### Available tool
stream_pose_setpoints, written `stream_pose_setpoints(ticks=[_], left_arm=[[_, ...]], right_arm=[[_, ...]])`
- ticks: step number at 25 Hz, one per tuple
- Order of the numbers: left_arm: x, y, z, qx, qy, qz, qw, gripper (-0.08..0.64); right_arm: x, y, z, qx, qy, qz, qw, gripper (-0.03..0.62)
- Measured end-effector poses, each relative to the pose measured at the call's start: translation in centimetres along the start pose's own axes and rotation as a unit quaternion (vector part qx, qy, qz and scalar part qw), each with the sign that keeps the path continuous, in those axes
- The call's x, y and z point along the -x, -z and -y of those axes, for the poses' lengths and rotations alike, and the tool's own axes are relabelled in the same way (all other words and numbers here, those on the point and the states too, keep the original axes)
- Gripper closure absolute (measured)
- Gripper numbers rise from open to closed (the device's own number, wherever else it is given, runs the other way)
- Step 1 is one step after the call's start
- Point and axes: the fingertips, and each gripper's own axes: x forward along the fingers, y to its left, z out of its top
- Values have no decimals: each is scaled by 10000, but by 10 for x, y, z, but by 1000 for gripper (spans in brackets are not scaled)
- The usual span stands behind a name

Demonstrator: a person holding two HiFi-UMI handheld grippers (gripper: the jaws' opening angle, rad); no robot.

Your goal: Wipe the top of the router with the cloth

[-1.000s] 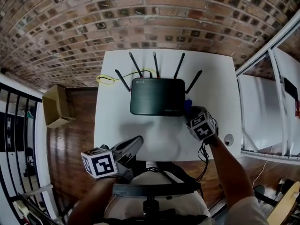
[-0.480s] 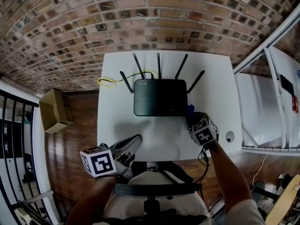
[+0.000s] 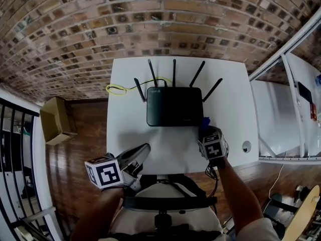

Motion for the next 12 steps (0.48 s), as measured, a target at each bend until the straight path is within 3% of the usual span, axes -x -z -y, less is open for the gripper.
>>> stream_pose_setpoints(ticks=[5, 12], left_arm=[[6, -6, -5, -6, 67, -39, 10000, 558], [13, -15, -13, 4, 120, -75, 9999, 558]], right_arm=[[-4, 3, -4, -383, 70, -52, 9992, 476], [-10, 3, -5, -327, 279, -111, 9990, 476]])
